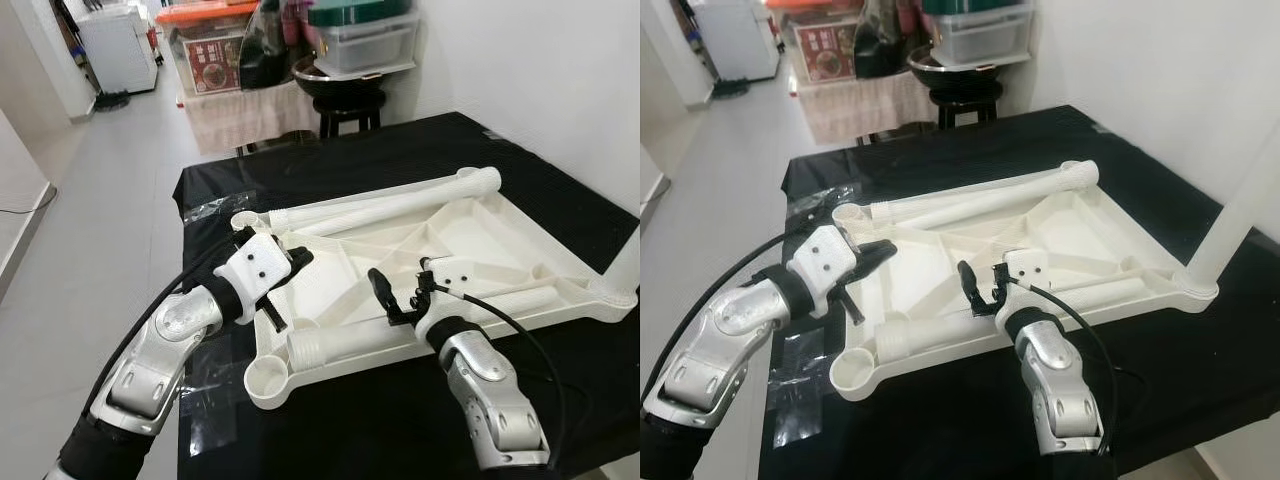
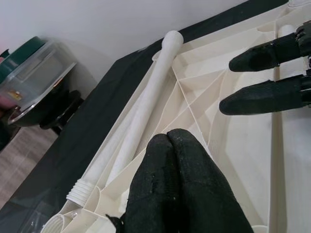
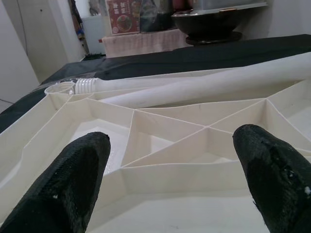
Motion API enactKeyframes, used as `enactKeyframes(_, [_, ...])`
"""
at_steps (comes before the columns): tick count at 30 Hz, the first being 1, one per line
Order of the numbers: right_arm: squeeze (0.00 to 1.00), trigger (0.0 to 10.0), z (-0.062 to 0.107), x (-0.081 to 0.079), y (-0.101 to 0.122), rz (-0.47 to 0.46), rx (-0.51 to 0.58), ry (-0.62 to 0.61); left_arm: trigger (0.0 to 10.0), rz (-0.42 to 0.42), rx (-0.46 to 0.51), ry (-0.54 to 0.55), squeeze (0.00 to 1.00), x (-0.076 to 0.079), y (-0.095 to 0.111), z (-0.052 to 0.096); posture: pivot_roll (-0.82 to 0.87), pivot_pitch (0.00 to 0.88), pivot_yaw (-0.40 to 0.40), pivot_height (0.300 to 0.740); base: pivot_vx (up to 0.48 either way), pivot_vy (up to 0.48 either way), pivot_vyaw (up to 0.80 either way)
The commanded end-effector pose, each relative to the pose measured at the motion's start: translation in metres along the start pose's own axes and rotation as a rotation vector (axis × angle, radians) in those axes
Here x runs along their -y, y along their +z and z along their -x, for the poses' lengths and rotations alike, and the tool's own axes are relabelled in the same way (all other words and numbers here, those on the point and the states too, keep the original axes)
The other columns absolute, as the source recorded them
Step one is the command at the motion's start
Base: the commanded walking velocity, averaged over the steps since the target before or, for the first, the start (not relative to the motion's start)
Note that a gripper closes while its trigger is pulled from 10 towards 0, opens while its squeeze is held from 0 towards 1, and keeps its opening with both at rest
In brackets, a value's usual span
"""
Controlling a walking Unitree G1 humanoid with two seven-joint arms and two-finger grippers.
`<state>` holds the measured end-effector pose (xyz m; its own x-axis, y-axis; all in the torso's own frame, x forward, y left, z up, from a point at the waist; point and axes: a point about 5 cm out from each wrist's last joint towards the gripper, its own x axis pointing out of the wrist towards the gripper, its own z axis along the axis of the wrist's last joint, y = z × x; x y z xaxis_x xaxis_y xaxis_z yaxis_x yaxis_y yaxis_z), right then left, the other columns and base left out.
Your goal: Building children table
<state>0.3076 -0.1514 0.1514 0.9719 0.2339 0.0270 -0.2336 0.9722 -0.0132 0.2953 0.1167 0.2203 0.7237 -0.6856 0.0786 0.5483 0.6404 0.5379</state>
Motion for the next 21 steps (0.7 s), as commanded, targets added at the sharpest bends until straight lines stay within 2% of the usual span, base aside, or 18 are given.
enactKeyframes(1, [0.00, 10.0, 0.001, -0.003, -0.006, -0.024, -0.018, 0.009, 10.0, -0.023, -0.027, -0.023, 0.00, 0.000, -0.003, 0.000, -0.14, 0.058, 0.067, 0.740, 0.000, 0.000, 0.00])
enactKeyframes(9, [0.00, 10.0, 0.001, -0.003, -0.006, -0.047, -0.017, 0.013, 10.0, -0.026, -0.062, -0.079, 0.00, 0.007, -0.009, 0.002, -0.14, 0.064, 0.066, 0.740, 0.000, 0.000, 0.00])
enactKeyframes(15, [0.00, 10.0, 0.000, -0.002, -0.006, -0.054, -0.012, 0.017, 10.0, 0.031, -0.065, -0.086, 0.00, 0.013, -0.014, 0.002, -0.14, 0.065, 0.065, 0.740, 0.000, 0.000, 0.00])
enactKeyframes(18, [0.00, 10.0, 0.000, -0.002, -0.005, -0.058, -0.009, 0.019, 10.0, 0.049, -0.063, -0.049, 0.00, 0.011, -0.014, 0.000, -0.14, 0.068, 0.065, 0.740, 0.000, 0.000, 0.00])
enactKeyframes(19, [0.00, 10.0, 0.000, -0.002, -0.004, -0.062, -0.007, 0.019, 10.0, 0.069, -0.047, 0.023, 0.00, 0.004, -0.011, -0.004, -0.14, 0.069, 0.067, 0.740, 0.000, 0.000, 0.00])
enactKeyframes(20, [0.00, 10.0, 0.000, -0.002, -0.004, -0.062, -0.007, 0.019, 10.0, 0.069, -0.047, 0.023, 0.00, 0.004, -0.011, -0.004, -0.14, 0.069, 0.067, 0.740, 0.000, 0.000, 0.00])
enactKeyframes(21, [0.00, 10.0, 0.000, -0.003, -0.004, -0.065, -0.006, 0.020, 10.0, 0.045, -0.037, 0.080, 0.00, -0.003, -0.006, -0.008, -0.14, 0.069, 0.067, 0.740, 0.000, 0.000, 0.00])
